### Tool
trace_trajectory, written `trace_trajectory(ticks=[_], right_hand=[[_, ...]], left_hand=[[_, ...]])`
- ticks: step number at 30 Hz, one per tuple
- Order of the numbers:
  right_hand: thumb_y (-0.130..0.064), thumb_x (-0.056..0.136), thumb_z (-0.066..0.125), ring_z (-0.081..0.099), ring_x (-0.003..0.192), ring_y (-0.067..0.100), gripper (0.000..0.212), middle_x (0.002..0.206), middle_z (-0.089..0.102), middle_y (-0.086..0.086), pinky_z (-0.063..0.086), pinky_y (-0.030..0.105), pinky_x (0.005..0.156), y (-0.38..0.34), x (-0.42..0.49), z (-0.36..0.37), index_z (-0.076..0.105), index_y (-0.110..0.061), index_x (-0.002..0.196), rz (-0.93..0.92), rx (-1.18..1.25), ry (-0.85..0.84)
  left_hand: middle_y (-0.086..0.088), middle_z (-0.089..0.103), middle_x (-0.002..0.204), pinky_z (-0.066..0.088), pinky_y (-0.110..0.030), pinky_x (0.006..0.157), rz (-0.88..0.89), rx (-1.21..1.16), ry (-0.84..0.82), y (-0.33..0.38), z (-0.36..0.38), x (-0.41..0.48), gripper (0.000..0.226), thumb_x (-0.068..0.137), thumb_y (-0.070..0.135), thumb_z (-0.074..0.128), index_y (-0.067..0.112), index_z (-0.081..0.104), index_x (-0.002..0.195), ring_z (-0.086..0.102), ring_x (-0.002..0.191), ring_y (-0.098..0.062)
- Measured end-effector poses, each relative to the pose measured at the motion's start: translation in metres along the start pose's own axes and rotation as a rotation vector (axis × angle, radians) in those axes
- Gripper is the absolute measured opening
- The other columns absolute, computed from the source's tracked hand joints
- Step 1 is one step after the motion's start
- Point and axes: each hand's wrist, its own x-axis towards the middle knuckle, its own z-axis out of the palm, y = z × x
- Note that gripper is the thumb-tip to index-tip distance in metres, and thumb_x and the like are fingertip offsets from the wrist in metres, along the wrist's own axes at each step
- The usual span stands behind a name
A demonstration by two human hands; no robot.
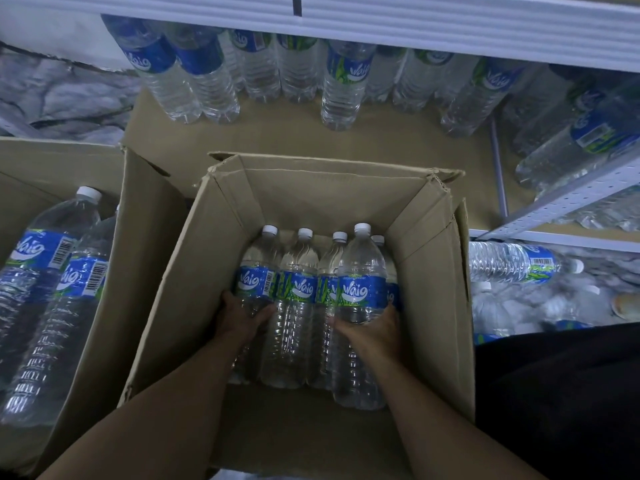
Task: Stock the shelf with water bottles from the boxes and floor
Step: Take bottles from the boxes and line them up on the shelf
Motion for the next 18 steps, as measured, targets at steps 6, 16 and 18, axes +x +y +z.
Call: trace_trajectory(ticks=[6,16,18], right_hand=[[-0.051,0.050,0.092,0.049,0.129,0.031,0.126,0.148,0.044,0.008,0.047,0.045,0.103,-0.001,-0.001,-0.003,0.024,-0.017,0.151,0.019,-0.013,0.013],[-0.042,0.059,0.091,0.059,0.114,0.026,0.098,0.132,0.055,0.006,0.049,0.031,0.085,-0.006,-0.016,-0.017,0.039,-0.017,0.139,0.058,0.107,-0.061],[-0.046,0.055,0.091,0.059,0.115,0.028,0.105,0.133,0.056,0.006,0.052,0.038,0.092,-0.010,-0.025,-0.020,0.038,-0.017,0.141,0.058,0.131,-0.076]], left_hand=[[-0.022,0.056,0.130,0.045,-0.040,0.095,0.041,0.076,0.099,0.007,-0.003,-0.004,0.093,0.061,0.038,0.090,-0.001,0.043,0.131,0.055,0.119,-0.036],[-0.017,0.064,0.117,0.045,-0.027,0.081,-0.074,-0.031,0.214,0.036,-0.019,-0.053,0.076,0.055,0.044,0.090,0.004,0.064,0.114,0.061,0.107,-0.033],[-0.012,0.067,0.108,0.051,-0.027,0.073,-0.141,-0.128,0.184,0.039,-0.025,-0.065,0.077,0.048,0.051,0.090,0.007,0.066,0.107,0.065,0.093,-0.029]])
